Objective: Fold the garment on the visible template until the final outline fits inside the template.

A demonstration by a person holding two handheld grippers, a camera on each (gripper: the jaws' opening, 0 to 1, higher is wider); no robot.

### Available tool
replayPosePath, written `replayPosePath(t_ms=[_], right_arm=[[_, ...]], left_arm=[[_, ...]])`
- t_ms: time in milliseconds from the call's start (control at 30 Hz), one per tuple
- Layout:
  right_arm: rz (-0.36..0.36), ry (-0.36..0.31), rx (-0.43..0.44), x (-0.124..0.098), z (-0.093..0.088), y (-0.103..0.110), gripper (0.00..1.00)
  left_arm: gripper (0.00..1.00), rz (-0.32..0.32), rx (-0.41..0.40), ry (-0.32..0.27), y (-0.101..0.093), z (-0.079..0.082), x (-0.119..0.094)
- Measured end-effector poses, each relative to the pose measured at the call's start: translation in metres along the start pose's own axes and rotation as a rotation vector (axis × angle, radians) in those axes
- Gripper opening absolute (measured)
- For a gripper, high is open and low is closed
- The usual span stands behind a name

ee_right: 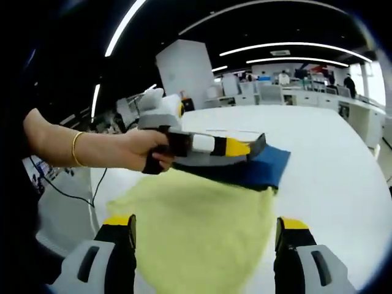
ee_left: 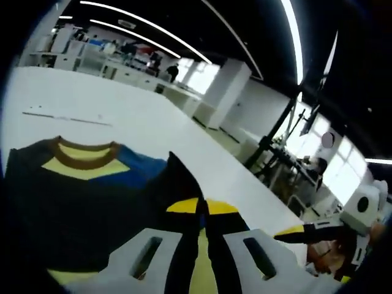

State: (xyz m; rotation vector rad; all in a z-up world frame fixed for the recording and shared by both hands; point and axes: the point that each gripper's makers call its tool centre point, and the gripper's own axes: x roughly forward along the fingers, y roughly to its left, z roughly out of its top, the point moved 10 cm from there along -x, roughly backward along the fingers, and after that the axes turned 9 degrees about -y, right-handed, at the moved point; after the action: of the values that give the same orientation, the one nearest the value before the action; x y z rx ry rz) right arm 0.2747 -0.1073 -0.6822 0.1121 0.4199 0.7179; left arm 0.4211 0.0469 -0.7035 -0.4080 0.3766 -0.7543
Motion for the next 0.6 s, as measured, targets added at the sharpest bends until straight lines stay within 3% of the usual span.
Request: replayPosePath(t_ms=[233, 433, 600], right_arm=[[-0.004, -0.001, 0.003, -0.003, -0.001, -0.001, 0.94], [0.011, 0.011, -0.004, -0.004, -0.001, 0.0, 0.95], [0.042, 0.023, -0.012, -0.004, 0.003, 0.002, 0.98]], left_arm=[[0.04, -0.014, 0.037, 0.033, 0.0, -0.007, 0.001], [0.24, -0.037, 0.111, 0.024, -0.002, -0.001, -0.004], [0.43, -0.068, 0.238, 0.039, -0.001, 0.007, -0.015]])
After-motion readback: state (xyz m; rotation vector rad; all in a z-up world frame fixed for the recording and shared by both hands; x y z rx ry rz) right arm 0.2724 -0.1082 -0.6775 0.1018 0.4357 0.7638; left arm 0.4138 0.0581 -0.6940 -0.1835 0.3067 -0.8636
